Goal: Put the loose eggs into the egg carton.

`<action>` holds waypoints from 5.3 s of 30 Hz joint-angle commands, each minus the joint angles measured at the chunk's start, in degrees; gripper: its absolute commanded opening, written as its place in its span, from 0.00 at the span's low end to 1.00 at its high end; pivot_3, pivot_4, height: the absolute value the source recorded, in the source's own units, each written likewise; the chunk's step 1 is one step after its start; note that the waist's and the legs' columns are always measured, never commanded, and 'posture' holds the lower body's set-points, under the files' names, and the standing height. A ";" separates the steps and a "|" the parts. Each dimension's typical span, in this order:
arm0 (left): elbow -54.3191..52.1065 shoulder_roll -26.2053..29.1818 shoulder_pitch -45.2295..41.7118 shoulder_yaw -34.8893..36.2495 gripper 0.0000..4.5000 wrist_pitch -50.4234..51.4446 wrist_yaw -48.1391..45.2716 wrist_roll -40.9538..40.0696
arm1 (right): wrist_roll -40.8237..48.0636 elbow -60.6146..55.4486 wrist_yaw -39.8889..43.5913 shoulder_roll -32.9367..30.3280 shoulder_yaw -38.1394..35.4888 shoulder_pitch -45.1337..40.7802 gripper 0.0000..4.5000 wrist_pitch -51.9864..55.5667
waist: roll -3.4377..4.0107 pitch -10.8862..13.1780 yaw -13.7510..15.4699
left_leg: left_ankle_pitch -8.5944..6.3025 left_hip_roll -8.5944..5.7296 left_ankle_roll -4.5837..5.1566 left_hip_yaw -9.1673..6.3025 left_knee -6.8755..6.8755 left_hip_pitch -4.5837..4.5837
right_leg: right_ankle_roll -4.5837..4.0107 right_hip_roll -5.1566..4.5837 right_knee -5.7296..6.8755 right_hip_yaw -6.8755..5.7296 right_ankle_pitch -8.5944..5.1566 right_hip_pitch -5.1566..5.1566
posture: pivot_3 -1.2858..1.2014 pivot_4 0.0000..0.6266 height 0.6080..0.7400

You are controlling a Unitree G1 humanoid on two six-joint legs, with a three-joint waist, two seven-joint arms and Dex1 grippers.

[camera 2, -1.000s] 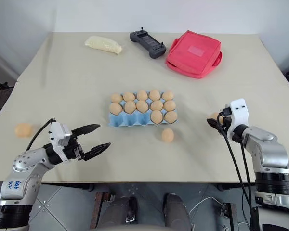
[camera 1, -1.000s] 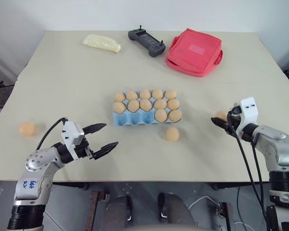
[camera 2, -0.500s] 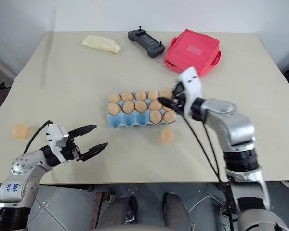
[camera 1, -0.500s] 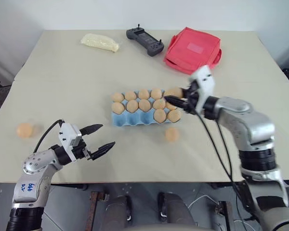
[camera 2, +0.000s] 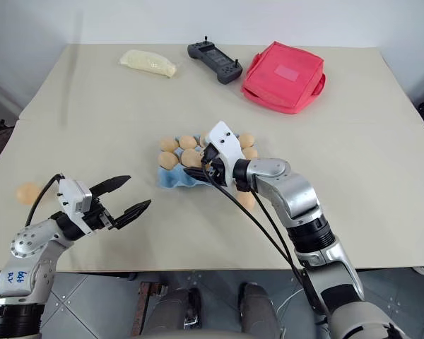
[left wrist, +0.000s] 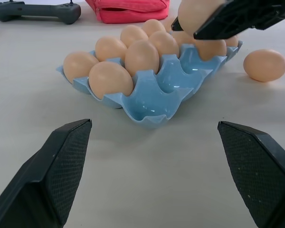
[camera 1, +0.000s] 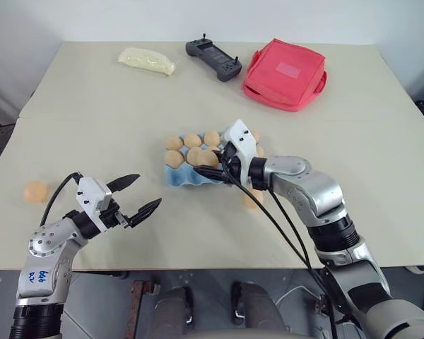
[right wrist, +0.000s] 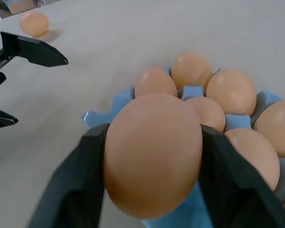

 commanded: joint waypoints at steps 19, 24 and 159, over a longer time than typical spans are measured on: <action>1.38 0.04 -4.49 -2.05 1.00 0.02 -1.77 -0.31 | 6.84 -18.44 4.65 -16.74 -15.42 9.65 0.98 5.66 | 0.00 0.00 0.40 | 0.00 0.00 0.02 -0.08 0.04 -0.13 | 0.04 -0.03 -0.03 -0.16 0.02 0.00 | 0.52 0.24 1.00; 2.68 0.28 -5.07 -2.08 1.00 0.15 -2.57 -0.42 | 8.72 -23.30 11.05 -30.39 -22.96 23.38 0.98 7.00 | -0.01 0.00 0.63 | -0.10 -0.07 0.18 -0.08 0.08 -0.25 | 0.24 -0.04 -0.17 -0.19 0.13 0.04 | 0.52 0.24 1.00; -29.39 -13.62 15.97 22.64 1.00 18.80 45.19 6.43 | 4.43 15.60 47.28 -18.02 -8.82 0.40 1.00 -28.76 | -0.13 0.06 0.18 | 0.24 0.10 0.52 0.88 0.15 -0.25 | -0.11 -0.23 -0.20 0.08 0.76 -0.66 | 0.52 0.24 1.00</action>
